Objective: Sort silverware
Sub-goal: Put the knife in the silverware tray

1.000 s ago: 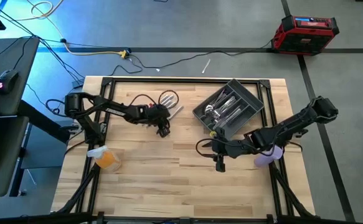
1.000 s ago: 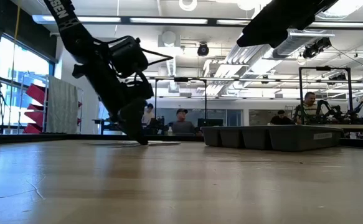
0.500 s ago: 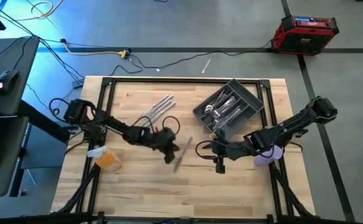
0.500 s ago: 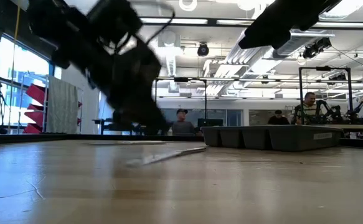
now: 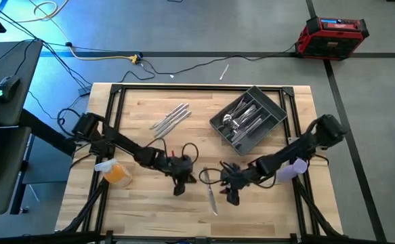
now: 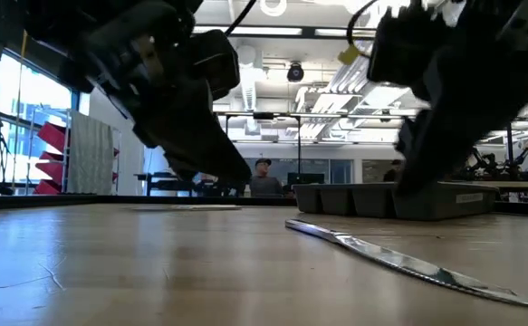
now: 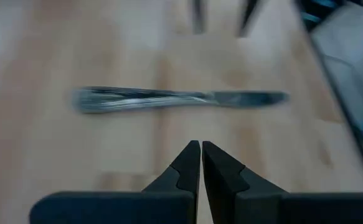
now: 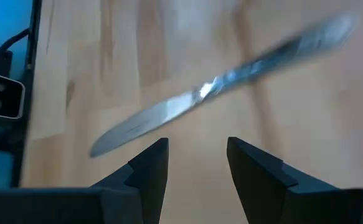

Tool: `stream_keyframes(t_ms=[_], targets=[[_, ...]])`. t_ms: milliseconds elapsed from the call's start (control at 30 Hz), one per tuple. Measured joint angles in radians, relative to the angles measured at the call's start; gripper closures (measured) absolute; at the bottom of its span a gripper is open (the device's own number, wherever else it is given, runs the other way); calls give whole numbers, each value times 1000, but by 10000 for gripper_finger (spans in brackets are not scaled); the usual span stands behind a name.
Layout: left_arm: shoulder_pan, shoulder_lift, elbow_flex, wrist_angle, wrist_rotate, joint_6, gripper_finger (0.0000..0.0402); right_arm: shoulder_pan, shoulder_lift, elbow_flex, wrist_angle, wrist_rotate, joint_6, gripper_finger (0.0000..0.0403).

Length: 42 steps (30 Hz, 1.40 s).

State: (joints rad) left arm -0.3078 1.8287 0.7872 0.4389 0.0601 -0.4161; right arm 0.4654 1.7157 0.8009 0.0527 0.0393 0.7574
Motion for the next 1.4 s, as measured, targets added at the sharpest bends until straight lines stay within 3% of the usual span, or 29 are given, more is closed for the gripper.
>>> stream_keyframes(t_ms=[100, 200, 467, 633, 833, 967, 1200, 1400], targets=[[-23, 80, 72, 4, 37, 41, 402, 14, 52, 0, 83, -13, 151, 249], [-37, 162, 172, -40, 44, 128, 401, 9, 76, 1, 89, -60, 212, 250], [-29, 308, 399, -245, 47, 267, 401, -19, 74, 4, 139, -49, 382, 250], [-11, 345, 418, -234, 49, 272, 401, -55, 97, 4, 152, -78, 390, 250], [16, 366, 417, -195, 53, 281, 401, -103, 203, 8, 269, -209, 418, 250], [26, 371, 416, -181, 43, 303, 401, -115, 227, 13, 310, -240, 430, 250], [29, 363, 414, -196, 5, 360, 401, -107, 239, 71, 263, -275, 264, 250], [29, 359, 414, -201, -9, 366, 401, -102, 239, 85, 230, -273, 232, 250]])
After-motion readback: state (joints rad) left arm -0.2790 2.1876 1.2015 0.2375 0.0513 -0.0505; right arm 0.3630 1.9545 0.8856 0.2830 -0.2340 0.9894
